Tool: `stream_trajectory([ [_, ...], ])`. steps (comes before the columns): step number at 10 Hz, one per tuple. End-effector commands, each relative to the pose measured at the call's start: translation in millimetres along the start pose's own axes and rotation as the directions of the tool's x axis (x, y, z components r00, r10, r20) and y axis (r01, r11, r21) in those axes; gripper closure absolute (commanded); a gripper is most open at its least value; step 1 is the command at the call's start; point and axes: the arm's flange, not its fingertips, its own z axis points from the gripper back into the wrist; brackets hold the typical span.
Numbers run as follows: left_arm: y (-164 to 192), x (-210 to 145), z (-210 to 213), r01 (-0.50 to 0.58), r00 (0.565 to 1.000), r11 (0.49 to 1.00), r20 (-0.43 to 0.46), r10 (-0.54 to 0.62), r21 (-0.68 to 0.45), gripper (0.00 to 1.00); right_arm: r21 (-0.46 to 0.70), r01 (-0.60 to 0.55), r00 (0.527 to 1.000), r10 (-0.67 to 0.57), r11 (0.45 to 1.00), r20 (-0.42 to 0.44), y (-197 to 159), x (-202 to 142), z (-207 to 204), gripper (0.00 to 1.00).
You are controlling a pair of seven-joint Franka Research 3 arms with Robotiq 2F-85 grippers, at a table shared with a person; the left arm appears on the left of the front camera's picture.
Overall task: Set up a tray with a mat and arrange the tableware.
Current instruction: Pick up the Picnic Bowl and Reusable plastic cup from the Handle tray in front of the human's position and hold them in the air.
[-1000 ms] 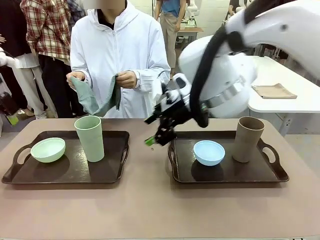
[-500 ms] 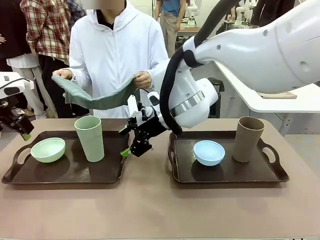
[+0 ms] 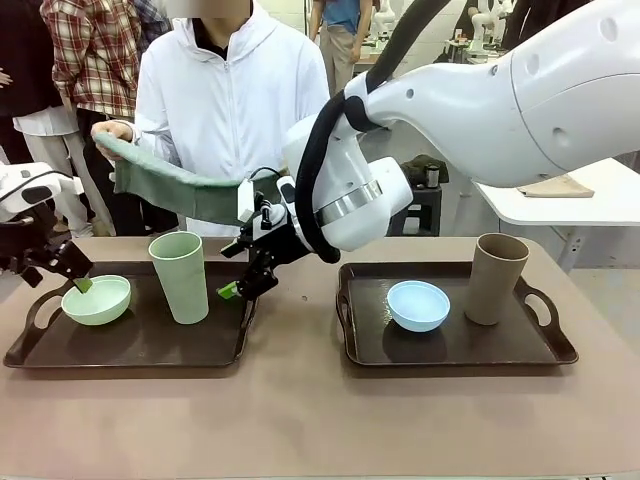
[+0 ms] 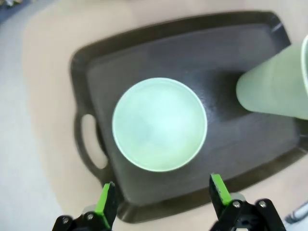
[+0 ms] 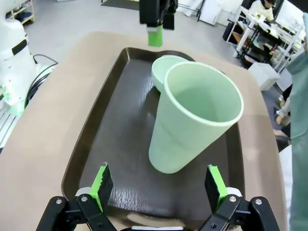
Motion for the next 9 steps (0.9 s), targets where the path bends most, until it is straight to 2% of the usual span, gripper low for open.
stream_trajectory([
  [1, 14, 21, 2, 0.017, 0.998, 0.999, -0.064, -0.019, -0.041, 0.00, 0.004, 0.044, 0.999, -0.044, 0.999, 0.013, -9, 2, -17, 0.00],
  [4, 27, 38, 11, 0.030, 0.998, 0.998, -0.059, -0.033, -0.046, 0.00, 0.012, 0.073, 0.997, -0.073, 0.997, 0.000, -11, 2, -23, 0.00],
  [5, 13, 24, 0, 0.004, 0.998, 1.000, -0.067, -0.006, -0.023, 0.00, 0.014, 0.039, 0.999, -0.040, 0.999, 0.017, -6, 2, -17, 0.00],
  [9, 13, 24, 0, 0.004, 0.998, 1.000, -0.067, -0.006, -0.023, 0.00, 0.014, 0.039, 0.999, -0.040, 0.999, 0.017, -6, 2, -17, 0.00],
])
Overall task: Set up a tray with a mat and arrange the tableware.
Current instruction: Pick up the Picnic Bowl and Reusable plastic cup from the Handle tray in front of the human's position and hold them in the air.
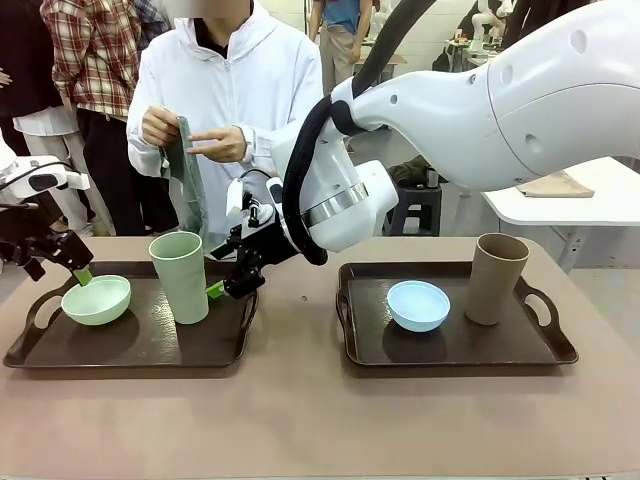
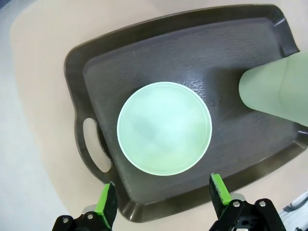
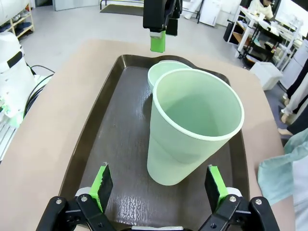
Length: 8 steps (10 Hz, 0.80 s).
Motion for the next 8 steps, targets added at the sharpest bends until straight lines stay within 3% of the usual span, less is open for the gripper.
stream_trajectory([
  [1, 0, -4, 1, -0.009, 1.000, 1.000, 0.020, 0.009, 0.000, 0.00, 0.000, 0.000, 1.000, 0.000, 1.000, 0.000, 0, 0, 0, 0.00],
  [2, 0, 0, 0, 0.000, 1.000, 1.000, 0.000, 0.000, 0.000, 0.00, 0.032, 0.023, 0.998, -0.025, 0.999, 0.053, -8, -10, -8, 0.00],
  [4, 14, 13, -7, 0.012, 1.000, 0.999, -0.028, -0.011, 0.045, 0.00, 0.043, 0.038, 0.997, -0.041, 0.998, 0.067, -16, -18, -25, 0.00],
  [8, 36, 28, -18, -0.005, 1.000, 0.999, 0.006, 0.005, -0.042, 0.00, -0.006, 0.052, 0.995, -0.051, 0.999, 0.083, -29, -30, -38, 0.00],
])
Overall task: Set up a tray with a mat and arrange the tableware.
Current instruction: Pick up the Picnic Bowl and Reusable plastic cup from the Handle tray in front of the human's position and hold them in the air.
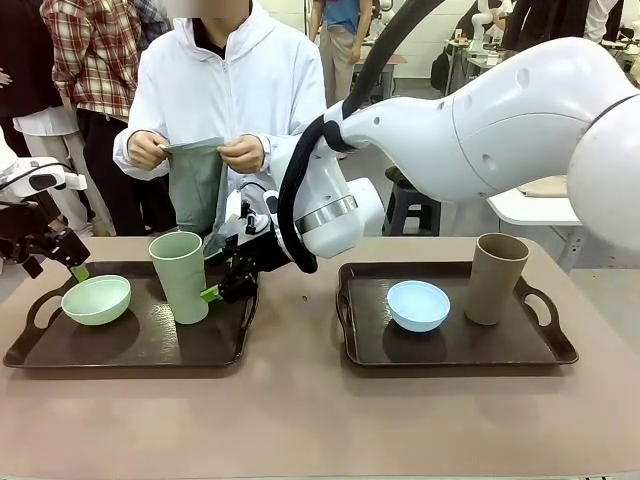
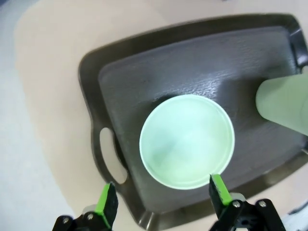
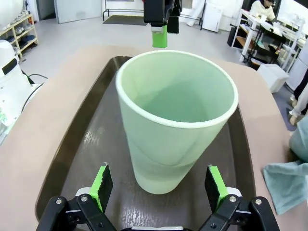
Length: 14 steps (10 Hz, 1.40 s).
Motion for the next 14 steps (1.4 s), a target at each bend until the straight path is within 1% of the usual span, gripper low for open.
stream_trajectory([
  [1, 9, 9, -11, 0.012, 1.000, 0.998, 0.022, -0.010, -0.058, 0.00, -0.043, -0.001, 1.000, 0.002, 0.999, 0.030, -3, -4, -9, 0.00],
  [4, 10, 17, -28, -0.003, 1.000, 0.998, 0.003, 0.003, -0.066, 0.00, -0.029, 0.034, 0.998, -0.033, 0.999, 0.056, -10, -12, -22, 0.00],
  [7, 7, 17, -36, -0.017, 1.000, 0.999, -0.027, 0.016, -0.045, 0.00, -0.005, 0.066, 0.997, -0.065, 0.998, 0.037, -10, -18, -38, 0.00],
  [10, 5, 11, -42, -0.046, 0.998, 0.999, -0.032, 0.045, -0.023, 0.00, -0.004, 0.098, 0.995, -0.098, 0.995, 0.023, -13, -18, -53, 0.00],
  [12, 2, 12, -43, -0.053, 0.998, 0.999, -0.035, 0.053, 0.011, 0.00, -0.013, 0.091, 0.995, -0.091, 0.996, 0.033, -16, -15, -61, 0.00],
  [14, 3, 11, -45, -0.061, 0.997, 0.998, -0.047, 0.062, 0.010, 0.00, -0.016, 0.088, 0.995, -0.087, 0.996, 0.043, -17, -14, -63, 0.00],
])
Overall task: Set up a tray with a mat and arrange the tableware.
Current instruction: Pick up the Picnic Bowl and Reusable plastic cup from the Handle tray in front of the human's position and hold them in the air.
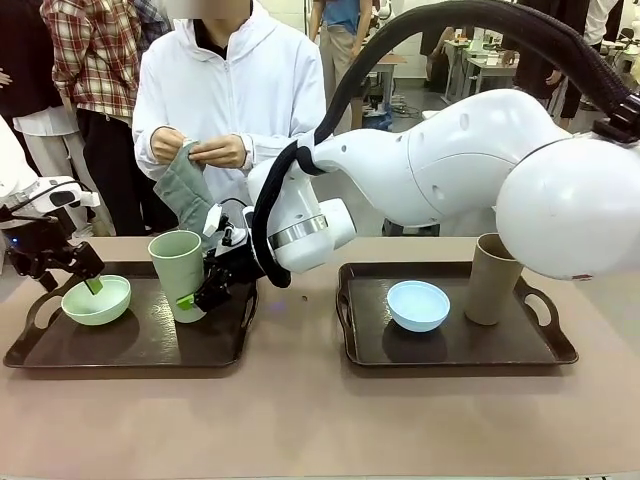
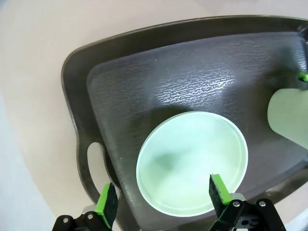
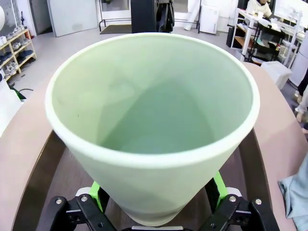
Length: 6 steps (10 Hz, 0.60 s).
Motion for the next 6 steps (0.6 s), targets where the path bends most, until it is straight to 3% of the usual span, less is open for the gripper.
stream_trajectory([
  [1, 0.5, -1.5, -4.6, -0.020, 1.000, 0.999, -0.004, 0.020, 0.043, 0.00, -0.018, -0.001, 1.000, 0.001, 1.000, 0.028, -2.8, -0.1, -4.8, 0.00],
  [2, 0.8, -2.4, -5.0, -0.019, 1.000, 0.998, 0.003, 0.019, 0.054, 0.55, -0.001, -0.007, 0.999, 0.007, 1.000, 0.041, -1.9, -0.1, -4.4, 0.60],
  [3, 1.9, -2.7, -5.6, -0.025, 1.000, 0.998, 0.003, 0.024, 0.064, 0.56, 0.000, -0.005, 0.999, 0.005, 1.000, 0.044, -1.4, -0.4, -3.9, 0.60],
  [4, 2.4, -3.1, -5.3, -0.026, 1.000, 0.997, 0.003, 0.026, 0.067, 1.00, 0.002, -0.006, 0.999, 0.006, 1.000, 0.044, -1.2, -0.5, -3.7, 1.00],
  [5, 3.5, -3.7, -5.2, -0.028, 1.000, 0.997, 0.003, 0.028, 0.072, 0.61, 0.002, -0.008, 0.999, 0.007, 1.000, 0.046, -0.8, -0.7, -4.0, 0.66],
  [6, 3.6, -2.4, -6.9, -0.031, 1.000, 0.997, -0.002, 0.031, 0.077, 1.00, 0.001, -0.012, 0.999, 0.012, 1.000, 0.050, -1.5, -1.7, -2.3, 1.00],
])
